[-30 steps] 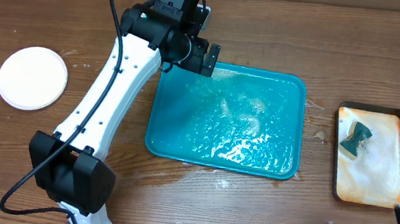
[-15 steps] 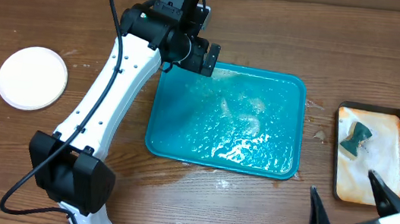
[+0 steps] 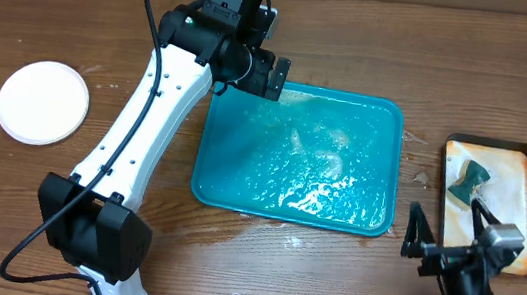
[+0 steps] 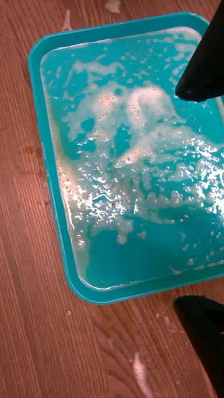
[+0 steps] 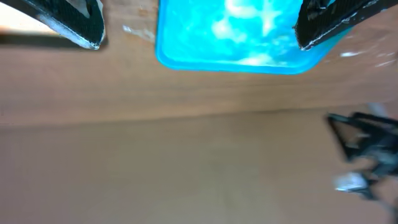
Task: Clean dirty plates on tray and stack at the side
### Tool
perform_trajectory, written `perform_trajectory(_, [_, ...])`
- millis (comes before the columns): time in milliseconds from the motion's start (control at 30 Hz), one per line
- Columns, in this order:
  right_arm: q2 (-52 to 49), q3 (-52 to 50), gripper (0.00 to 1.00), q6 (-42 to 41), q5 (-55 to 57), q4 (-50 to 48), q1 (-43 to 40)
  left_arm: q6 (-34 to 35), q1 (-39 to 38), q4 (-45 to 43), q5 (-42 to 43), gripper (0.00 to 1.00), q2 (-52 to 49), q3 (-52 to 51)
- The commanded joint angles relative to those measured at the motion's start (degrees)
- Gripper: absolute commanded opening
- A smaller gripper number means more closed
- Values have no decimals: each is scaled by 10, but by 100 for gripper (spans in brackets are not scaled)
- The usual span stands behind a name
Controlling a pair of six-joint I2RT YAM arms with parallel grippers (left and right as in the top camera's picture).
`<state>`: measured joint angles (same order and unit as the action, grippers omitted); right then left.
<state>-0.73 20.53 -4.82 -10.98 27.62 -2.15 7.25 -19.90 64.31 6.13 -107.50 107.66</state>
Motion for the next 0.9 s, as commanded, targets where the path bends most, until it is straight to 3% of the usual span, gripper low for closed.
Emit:
perform_trajectory(0, [5,-34,100,-38,75,-16,4,-9,0,-1,-4,100,-8,3])
perform_trajectory(300, [5,-128,100,19,91,-93,7,-9,0,-1,-4,100,-8,3])
perform_trajectory(467, [5,-137,100,66,92,-85,15,-9,0,-1,-4,100,-8,3])
perform_trajectory(867, [5,-144,100,68,99,-74,17,-9,0,-1,-4,100,-8,3])
